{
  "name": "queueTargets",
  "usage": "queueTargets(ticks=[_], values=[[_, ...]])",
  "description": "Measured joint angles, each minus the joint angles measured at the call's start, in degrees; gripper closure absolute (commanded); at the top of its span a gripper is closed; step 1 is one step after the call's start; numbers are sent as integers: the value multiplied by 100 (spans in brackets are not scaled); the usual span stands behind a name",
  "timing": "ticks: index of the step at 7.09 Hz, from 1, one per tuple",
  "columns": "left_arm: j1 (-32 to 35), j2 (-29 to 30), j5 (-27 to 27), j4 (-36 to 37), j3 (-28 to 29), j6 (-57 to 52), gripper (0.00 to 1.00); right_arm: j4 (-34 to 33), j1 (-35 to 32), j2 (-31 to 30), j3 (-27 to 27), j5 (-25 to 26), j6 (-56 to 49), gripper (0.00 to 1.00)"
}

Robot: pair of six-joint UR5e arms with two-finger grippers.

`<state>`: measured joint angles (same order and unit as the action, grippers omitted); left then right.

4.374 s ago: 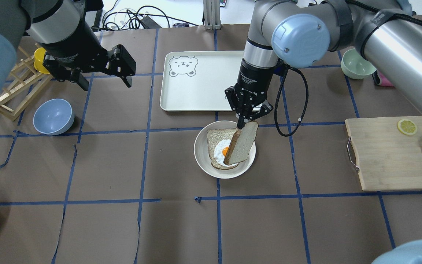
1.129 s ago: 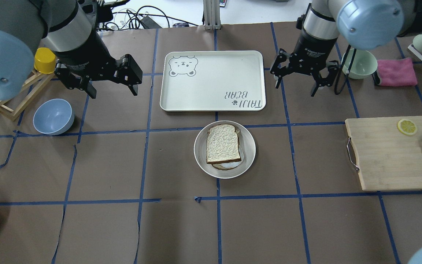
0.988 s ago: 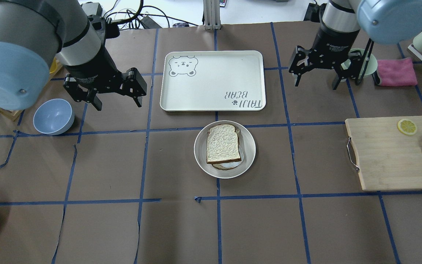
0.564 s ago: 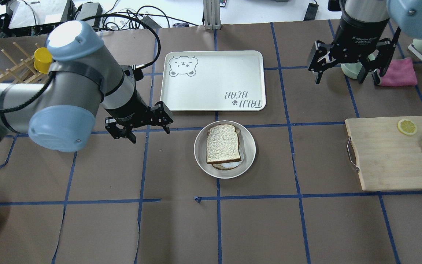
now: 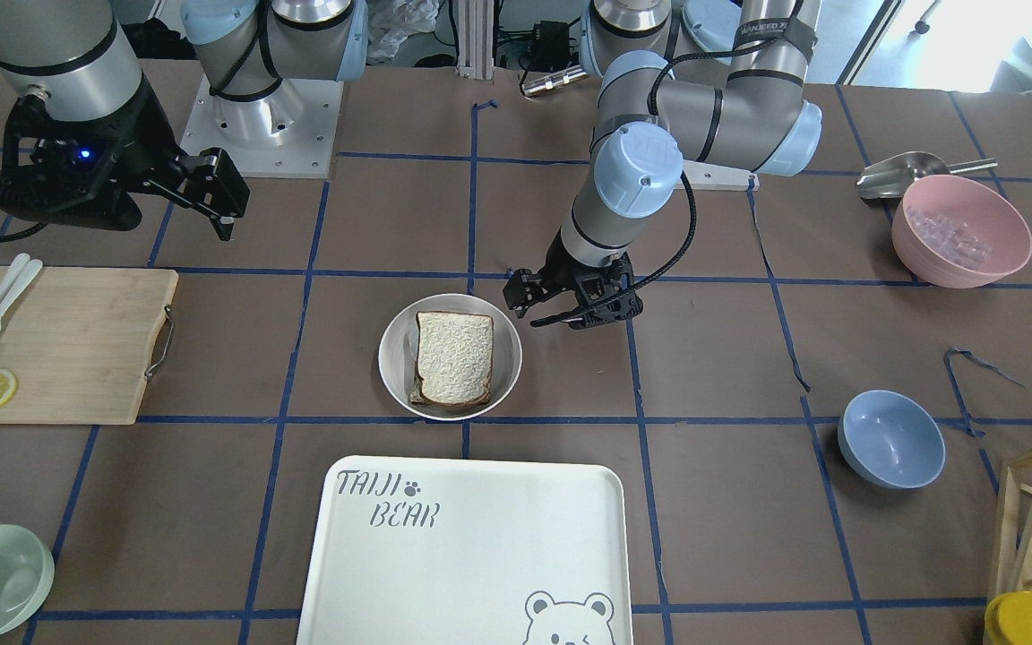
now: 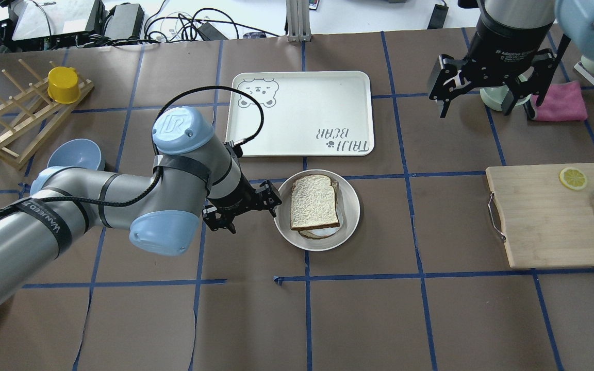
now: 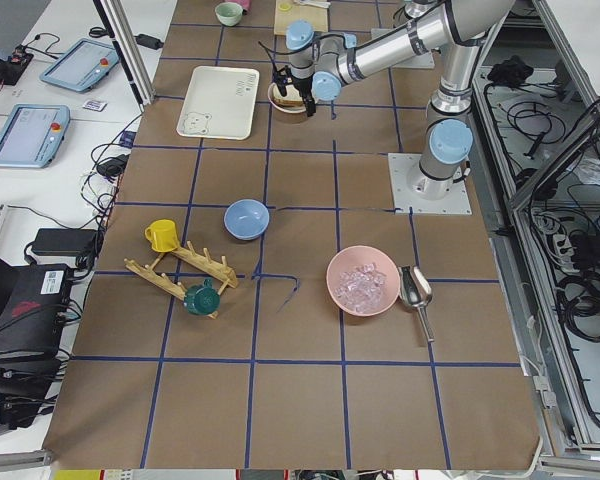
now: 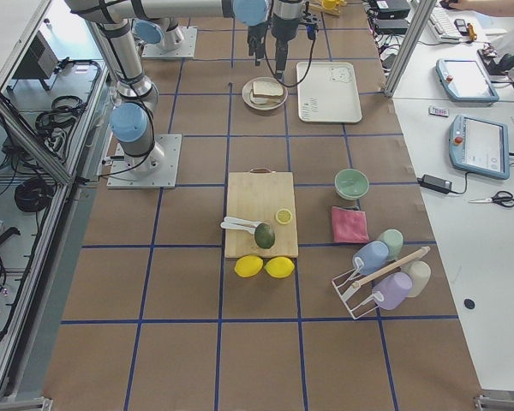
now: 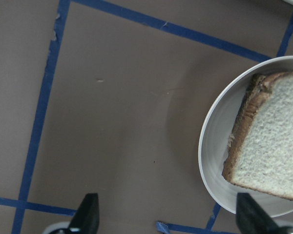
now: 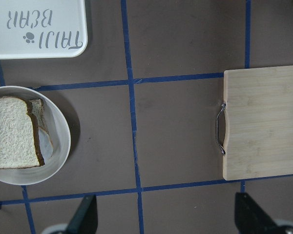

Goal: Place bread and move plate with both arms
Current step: 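Grasp the plate rim with the left gripper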

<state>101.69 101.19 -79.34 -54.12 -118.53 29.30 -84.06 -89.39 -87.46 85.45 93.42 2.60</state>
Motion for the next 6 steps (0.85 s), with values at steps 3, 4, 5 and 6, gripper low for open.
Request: queueTargets(ticks=[3,4,5,6], values=[[139,610,8,628,-21,175,54,-26,-138,-6,22,-110,-61,0],[158,704,14,741,-16,188,80,-64,-145,-3,34,-115,-63,0],[176,760,20,812,7,181,100,-119,-147,0,38,-120,-60,0],[186,784,22,844,29,160,100,-177,-148,3,40,-116,-62,0]])
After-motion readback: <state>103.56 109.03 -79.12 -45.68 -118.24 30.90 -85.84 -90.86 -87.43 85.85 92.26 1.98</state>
